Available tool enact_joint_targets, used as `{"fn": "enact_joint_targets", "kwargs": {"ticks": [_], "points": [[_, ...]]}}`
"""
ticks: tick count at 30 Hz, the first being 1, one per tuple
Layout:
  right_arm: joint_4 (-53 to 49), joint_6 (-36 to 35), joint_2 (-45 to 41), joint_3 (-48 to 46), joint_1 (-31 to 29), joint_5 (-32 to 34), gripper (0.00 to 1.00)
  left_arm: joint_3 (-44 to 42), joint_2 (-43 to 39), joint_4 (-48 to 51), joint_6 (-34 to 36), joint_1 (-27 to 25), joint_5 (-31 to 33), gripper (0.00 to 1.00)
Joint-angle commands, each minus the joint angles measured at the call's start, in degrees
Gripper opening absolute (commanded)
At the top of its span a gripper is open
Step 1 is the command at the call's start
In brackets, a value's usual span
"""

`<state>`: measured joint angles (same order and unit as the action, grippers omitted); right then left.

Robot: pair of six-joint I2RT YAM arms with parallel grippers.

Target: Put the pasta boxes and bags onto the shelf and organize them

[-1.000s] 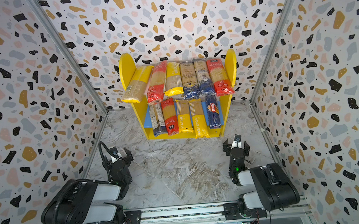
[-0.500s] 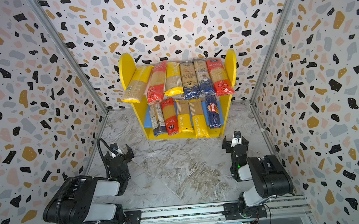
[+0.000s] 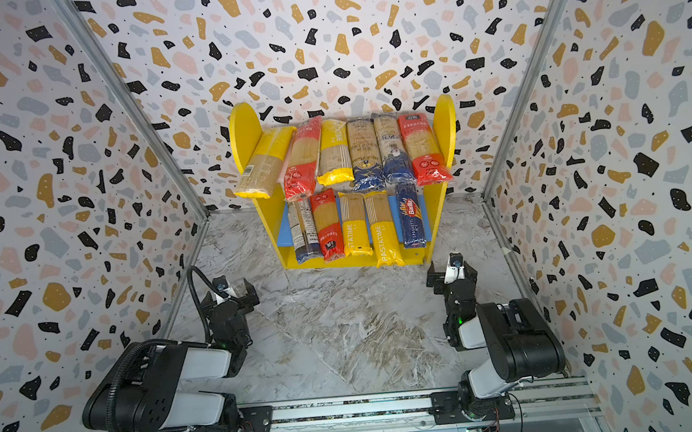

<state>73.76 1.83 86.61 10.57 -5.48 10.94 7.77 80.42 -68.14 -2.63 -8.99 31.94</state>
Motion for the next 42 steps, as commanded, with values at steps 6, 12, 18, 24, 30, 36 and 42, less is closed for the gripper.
{"fn": "enact_joint_targets", "kwargs": {"ticks": [6,12,18,24,30,36,42], "points": [[1.64,-1.09,-0.64,-0.2,-0.53,0.57,0.99,0.67,-0.66,-2.27,-0.71,0.38,-0.13,1.0],[1.57,-1.06,-0.65,-0.14,-0.64,0.66,0.99,0.75,-0.7,-2.26,-0.62,0.38,-0.13,0.99],[1.57,-1.01,-0.71,-0.17,-0.59,0.66,0.99,0.78,-0.68,-2.26,-0.66,0.38,-0.13,1.0],[1.55,-1.02,-0.7,-0.16,-0.59,0.66,0.99,0.75,-0.64,-2.26,-0.63,0.38,-0.13,1.0],[1.57,-1.01,-0.66,-0.15,-0.59,0.66,0.99,0.71,-0.65,-2.26,-0.62,0.38,-0.13,1.0],[1.51,-0.98,-0.53,-0.1,-0.63,0.66,0.99,0.76,-0.65,-2.26,-0.63,0.38,-0.14,1.0],[1.21,-0.91,-0.38,0.16,-0.57,0.49,0.99,0.73,-0.69,-2.26,-0.62,0.38,-0.13,0.99]]}}
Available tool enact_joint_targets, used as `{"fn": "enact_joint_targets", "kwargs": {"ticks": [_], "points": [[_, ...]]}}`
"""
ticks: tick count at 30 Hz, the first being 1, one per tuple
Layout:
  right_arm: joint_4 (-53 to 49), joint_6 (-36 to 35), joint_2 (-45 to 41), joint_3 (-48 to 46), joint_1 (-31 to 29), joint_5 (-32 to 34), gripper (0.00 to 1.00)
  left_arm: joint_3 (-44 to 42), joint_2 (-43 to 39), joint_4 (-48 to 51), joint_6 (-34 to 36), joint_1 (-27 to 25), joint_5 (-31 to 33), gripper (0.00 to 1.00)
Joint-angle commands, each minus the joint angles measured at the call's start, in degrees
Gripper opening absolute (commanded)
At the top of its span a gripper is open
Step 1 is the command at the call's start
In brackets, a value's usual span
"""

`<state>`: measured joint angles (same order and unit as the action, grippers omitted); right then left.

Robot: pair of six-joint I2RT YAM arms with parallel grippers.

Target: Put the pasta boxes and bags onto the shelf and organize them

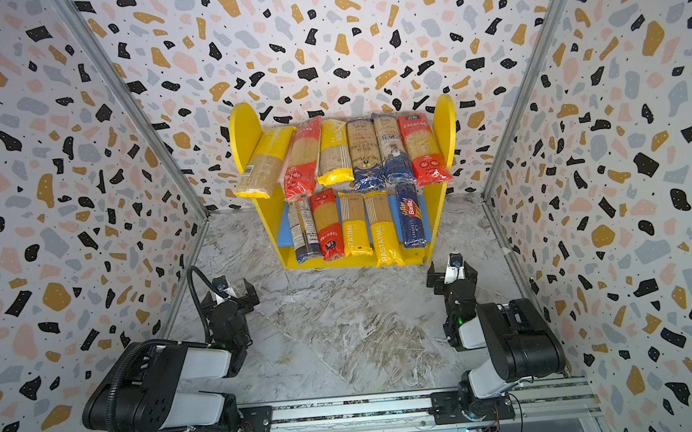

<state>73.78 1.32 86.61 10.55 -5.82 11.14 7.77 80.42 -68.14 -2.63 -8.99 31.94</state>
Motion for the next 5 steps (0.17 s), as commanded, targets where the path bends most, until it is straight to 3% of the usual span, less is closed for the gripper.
{"fn": "enact_joint_targets", "kwargs": {"ticks": [1,5], "points": [[1.24,-0.36,-0.4,0.1,-0.24,0.29,0.99,0.76,-0.71,-2.26,-0.63,0.38,-0.13,0.99],[1.37,-0.36,-0.58,-0.08,-0.27,0.29,0.99,0.76,-0.67,-2.26,-0.66,0.38,-0.13,1.0]]}}
